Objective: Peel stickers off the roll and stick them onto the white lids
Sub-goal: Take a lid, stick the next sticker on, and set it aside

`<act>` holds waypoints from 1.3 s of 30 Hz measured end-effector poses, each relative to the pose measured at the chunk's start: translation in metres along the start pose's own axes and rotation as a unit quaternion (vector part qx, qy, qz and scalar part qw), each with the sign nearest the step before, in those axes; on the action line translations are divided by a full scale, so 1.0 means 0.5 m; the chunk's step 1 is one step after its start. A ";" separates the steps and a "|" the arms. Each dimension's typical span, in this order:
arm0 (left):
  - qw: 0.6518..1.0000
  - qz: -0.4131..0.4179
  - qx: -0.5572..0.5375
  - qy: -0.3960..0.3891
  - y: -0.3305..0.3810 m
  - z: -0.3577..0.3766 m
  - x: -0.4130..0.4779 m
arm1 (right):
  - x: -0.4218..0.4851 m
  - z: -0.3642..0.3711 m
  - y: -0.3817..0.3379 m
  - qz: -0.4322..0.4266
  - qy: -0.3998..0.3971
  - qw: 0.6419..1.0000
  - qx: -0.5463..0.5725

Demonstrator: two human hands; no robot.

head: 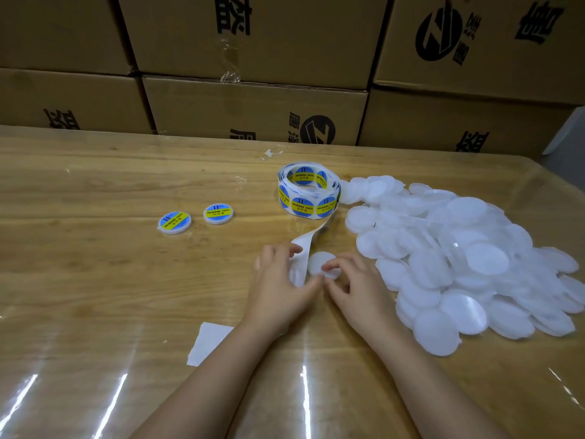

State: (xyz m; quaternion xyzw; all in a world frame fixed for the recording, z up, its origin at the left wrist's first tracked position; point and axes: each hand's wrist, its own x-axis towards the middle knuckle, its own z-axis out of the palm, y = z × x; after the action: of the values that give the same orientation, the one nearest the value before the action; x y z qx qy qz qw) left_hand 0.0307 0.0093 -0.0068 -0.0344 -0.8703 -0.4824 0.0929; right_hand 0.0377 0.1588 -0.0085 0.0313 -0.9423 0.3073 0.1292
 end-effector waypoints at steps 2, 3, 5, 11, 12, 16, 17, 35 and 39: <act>0.993 0.020 0.118 -0.012 0.003 0.000 -0.001 | 0.002 -0.001 0.001 0.007 0.006 1.000 0.026; 0.989 0.019 0.145 -0.013 0.002 0.001 -0.001 | 0.004 -0.001 0.000 0.013 0.009 0.999 0.045; 0.987 0.008 0.162 0.000 0.001 0.000 0.000 | 0.004 -0.003 -0.003 0.010 0.013 0.997 0.074; 0.991 0.017 0.125 0.040 0.009 -0.012 0.001 | -0.002 -0.005 -0.009 -0.046 0.013 0.994 0.095; 0.994 0.001 0.104 0.040 0.010 -0.017 0.003 | -0.002 -0.005 -0.009 -0.044 0.014 0.993 0.111; 0.995 -0.085 -0.024 0.038 0.017 -0.034 0.018 | 0.001 -0.010 -0.009 -0.014 0.019 0.976 0.216; 0.992 -0.095 -0.073 0.037 0.022 -0.038 0.022 | 0.002 -0.011 -0.010 0.004 0.021 0.967 0.254; 0.914 -0.129 -0.348 -0.163 0.028 -0.062 0.022 | 0.010 -0.013 -0.022 0.107 -0.017 0.856 0.505; 0.931 -0.068 -0.309 -0.181 0.024 -0.057 0.013 | 0.008 -0.011 -0.022 0.088 -0.030 0.867 0.489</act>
State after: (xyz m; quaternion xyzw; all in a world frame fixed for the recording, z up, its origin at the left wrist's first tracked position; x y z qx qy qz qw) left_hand 0.0297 -0.0086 0.0192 -0.0893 -0.6803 -0.7184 -0.1143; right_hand 0.0367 0.1532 0.0031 0.0163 -0.6737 0.7377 0.0416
